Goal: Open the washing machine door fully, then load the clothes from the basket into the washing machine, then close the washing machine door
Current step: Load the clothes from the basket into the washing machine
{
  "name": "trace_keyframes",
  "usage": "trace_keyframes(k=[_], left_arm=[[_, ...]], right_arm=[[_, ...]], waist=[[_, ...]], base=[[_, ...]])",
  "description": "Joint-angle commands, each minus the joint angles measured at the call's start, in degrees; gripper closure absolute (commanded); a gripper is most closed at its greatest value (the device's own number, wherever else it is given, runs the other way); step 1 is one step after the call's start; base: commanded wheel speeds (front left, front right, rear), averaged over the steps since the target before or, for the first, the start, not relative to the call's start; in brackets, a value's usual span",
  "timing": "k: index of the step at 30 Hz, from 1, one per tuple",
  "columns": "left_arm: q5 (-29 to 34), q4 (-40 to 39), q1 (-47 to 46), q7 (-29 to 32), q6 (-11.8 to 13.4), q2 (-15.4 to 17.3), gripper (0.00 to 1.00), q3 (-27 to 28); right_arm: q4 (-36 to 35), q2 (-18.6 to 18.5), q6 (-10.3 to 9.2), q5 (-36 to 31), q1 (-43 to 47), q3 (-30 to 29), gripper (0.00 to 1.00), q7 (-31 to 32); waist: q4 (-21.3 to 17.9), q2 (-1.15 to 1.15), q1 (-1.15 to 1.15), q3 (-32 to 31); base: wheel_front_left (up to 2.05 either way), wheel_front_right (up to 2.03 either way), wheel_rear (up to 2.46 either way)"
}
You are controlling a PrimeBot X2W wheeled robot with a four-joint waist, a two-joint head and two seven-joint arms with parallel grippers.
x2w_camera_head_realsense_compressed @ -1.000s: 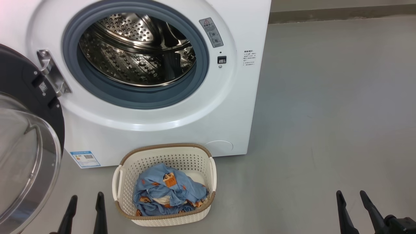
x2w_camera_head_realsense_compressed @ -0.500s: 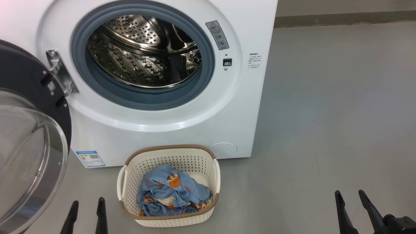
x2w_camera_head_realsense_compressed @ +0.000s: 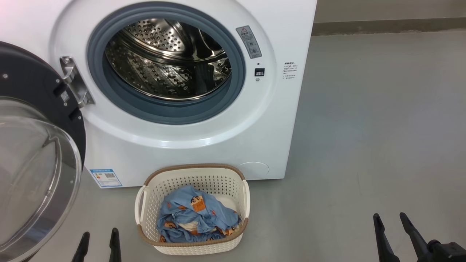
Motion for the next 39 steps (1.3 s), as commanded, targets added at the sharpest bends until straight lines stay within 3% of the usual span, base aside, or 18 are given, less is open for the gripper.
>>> trace_keyframes(k=[1,39], left_arm=[[-0.6,-1.1,-1.1,-0.4,-0.1,0.2,0.0,1.8],[0.3,0.6,-1.3,-0.4,-0.1,0.2,0.0,3.4]], right_arm=[[-1.5,-1.1,0.09,-0.6,-0.2,1.4,0.0,-0.7],[-1.3,-1.3,0.09,-0.4,-0.4,1.9,0.0,-0.7]], waist=[[0.0,0.0,0.0,0.0],[0.0,0.0,0.0,0.0]], base=[[0.0,0.0,0.0],[0.0,0.0,0.0]])
